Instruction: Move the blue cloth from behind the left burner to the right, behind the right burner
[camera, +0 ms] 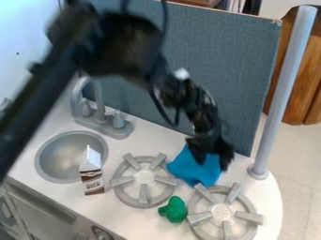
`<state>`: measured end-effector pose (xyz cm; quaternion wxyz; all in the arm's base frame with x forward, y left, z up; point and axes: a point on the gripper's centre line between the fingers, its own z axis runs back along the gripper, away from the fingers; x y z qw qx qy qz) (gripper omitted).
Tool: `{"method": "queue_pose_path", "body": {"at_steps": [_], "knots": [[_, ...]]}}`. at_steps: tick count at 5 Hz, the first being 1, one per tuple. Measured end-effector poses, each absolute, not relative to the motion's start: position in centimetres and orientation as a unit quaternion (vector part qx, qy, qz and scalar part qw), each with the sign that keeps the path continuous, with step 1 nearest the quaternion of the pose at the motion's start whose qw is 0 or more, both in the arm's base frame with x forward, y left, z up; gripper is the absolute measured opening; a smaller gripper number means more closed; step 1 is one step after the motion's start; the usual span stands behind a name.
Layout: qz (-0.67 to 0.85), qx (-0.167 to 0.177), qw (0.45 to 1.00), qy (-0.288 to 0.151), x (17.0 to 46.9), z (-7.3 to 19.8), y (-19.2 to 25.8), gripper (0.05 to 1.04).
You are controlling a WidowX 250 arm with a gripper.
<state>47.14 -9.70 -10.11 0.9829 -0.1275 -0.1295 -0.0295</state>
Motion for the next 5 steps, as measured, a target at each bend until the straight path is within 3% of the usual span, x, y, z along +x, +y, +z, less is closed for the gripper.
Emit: {"method": "queue_pose_path", "body": {"at_steps": [1,2,3,4,5], "knots": [[-0.027,-0.150,0.975,-0.163,47.1,-7.5,-9.6,1.000],[-0.028,-0.153,0.974,-0.164,47.0,-7.6,-9.6,1.000],[-0.015,-0.147,0.978,-0.150,44.6,-7.0,-8.4,1.000],[0.000,-0.103,0.974,-0.203,41.5,0.1,-6.3,1.000],[0.044,-0.028,0.975,-0.215,37.7,1.9,-4.9,1.000]]}}
